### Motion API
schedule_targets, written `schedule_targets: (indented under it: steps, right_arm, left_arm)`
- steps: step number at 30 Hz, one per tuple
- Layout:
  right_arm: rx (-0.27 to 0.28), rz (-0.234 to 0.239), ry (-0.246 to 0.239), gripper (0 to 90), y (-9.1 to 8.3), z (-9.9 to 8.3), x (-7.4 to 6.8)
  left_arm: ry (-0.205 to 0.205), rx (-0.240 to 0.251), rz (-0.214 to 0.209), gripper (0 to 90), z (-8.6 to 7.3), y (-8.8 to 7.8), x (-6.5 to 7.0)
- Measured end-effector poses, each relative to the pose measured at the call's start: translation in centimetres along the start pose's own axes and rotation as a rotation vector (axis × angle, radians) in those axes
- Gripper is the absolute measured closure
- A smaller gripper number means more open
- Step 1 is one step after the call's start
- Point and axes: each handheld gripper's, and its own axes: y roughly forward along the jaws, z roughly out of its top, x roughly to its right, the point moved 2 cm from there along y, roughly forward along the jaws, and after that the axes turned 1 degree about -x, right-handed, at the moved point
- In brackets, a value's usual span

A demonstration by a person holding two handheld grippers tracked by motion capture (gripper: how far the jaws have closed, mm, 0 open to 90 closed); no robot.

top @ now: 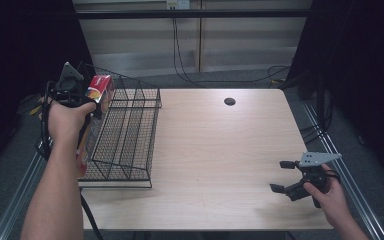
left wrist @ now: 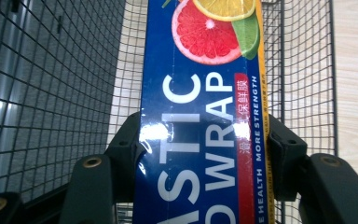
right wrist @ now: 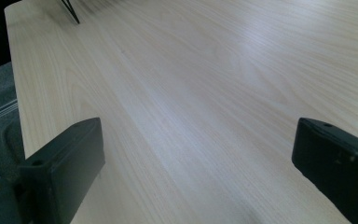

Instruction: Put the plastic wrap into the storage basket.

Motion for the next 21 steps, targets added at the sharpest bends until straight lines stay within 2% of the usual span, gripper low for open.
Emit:
schedule_targets:
  steps: [2,5,8,20,21]
  right_arm:
    - [0.000,0.000,-0.001,1.8,0.0,0.0,0.0]
    - [-0.001,0.004,-0.003,1.8,-0.1,0.0,-0.1]
    - [0.001,0.001,-0.001,1.8,0.0,0.0,0.0]
    - [-0.001,0.005,-0.006,1.8,0.0,0.0,-0.1]
    - [-0.001,0.005,-0.005,1.8,0.0,0.0,-0.1]
  left_arm:
    - [0.000,0.005,0.018,42.5,0.1,0.1,0.0]
    - [-0.020,-0.001,0.003,42.5,0.1,0.3,-0.2]
    - [-0.019,0.002,0.025,42.4,0.1,0.7,-0.4]
    - [-0.050,-0.018,0.026,41.9,0.0,1.4,-0.6]
    - [-0.040,-0.020,0.028,41.8,0.1,1.4,-0.6]
